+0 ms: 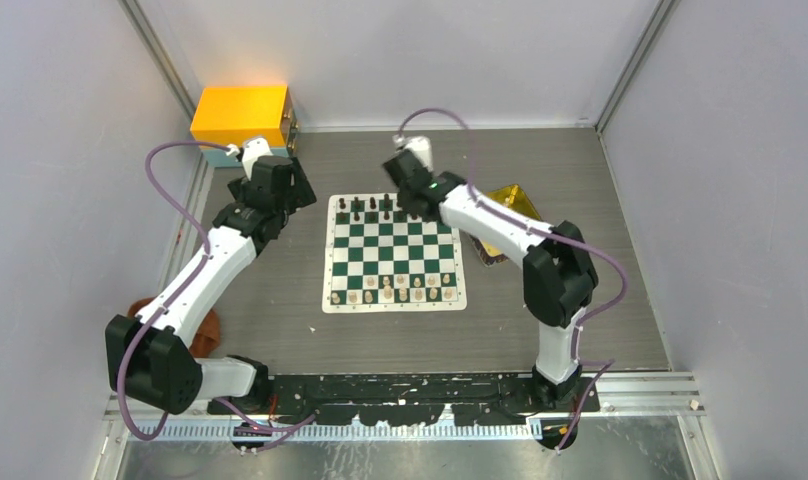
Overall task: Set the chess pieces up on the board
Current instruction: Pick up the chess piece from the storage box.
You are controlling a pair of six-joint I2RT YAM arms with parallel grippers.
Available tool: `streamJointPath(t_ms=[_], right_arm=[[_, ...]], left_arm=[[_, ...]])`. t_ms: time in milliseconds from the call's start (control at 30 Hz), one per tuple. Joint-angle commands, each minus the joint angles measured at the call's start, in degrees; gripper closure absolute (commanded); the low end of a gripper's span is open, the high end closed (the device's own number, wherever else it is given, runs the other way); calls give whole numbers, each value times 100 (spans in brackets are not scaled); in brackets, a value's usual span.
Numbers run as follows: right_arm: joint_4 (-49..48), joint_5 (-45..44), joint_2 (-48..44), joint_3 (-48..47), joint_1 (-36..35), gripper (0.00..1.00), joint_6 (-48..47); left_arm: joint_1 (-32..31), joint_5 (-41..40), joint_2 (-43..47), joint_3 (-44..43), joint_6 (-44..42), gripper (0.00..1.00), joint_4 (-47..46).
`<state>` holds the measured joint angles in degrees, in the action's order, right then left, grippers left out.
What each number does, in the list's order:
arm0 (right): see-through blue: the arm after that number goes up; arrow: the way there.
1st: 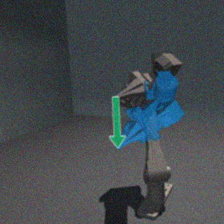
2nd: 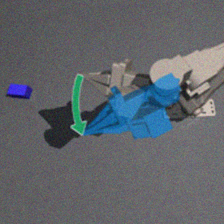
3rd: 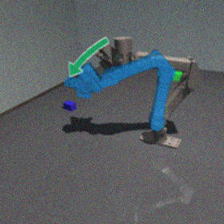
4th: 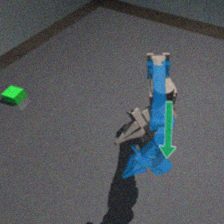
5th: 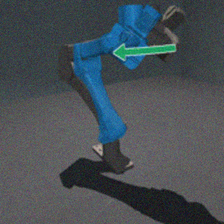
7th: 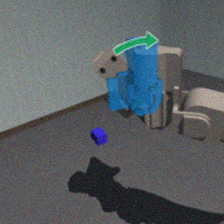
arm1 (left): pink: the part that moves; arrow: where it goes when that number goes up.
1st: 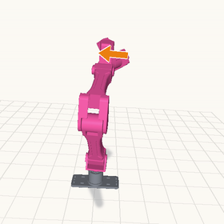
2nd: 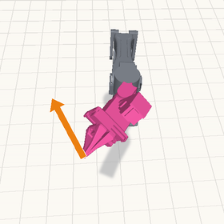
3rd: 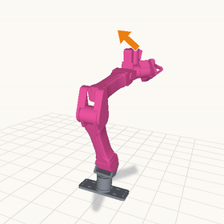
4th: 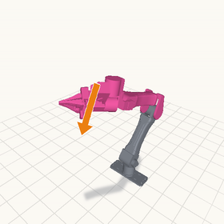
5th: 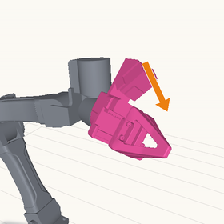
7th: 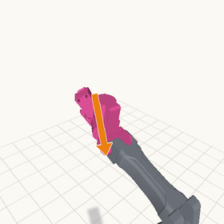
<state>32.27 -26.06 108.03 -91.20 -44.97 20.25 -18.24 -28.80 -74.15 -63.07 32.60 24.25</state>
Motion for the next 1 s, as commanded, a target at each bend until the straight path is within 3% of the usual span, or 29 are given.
streamJointPath(t_ms=[0,400,967], right_arm=[[-2,-875,-182,-166,1123,62,610],[152,-508,516,-299,2689,61,983],[-54,-242,702,-18,3304,61,1137]], left_arm=[[31,-3,-15,-144,32,1,-217],[31,-56,-226,-290,-37,1,-222],[31,-65,-467,-429,-119,1,-238]])
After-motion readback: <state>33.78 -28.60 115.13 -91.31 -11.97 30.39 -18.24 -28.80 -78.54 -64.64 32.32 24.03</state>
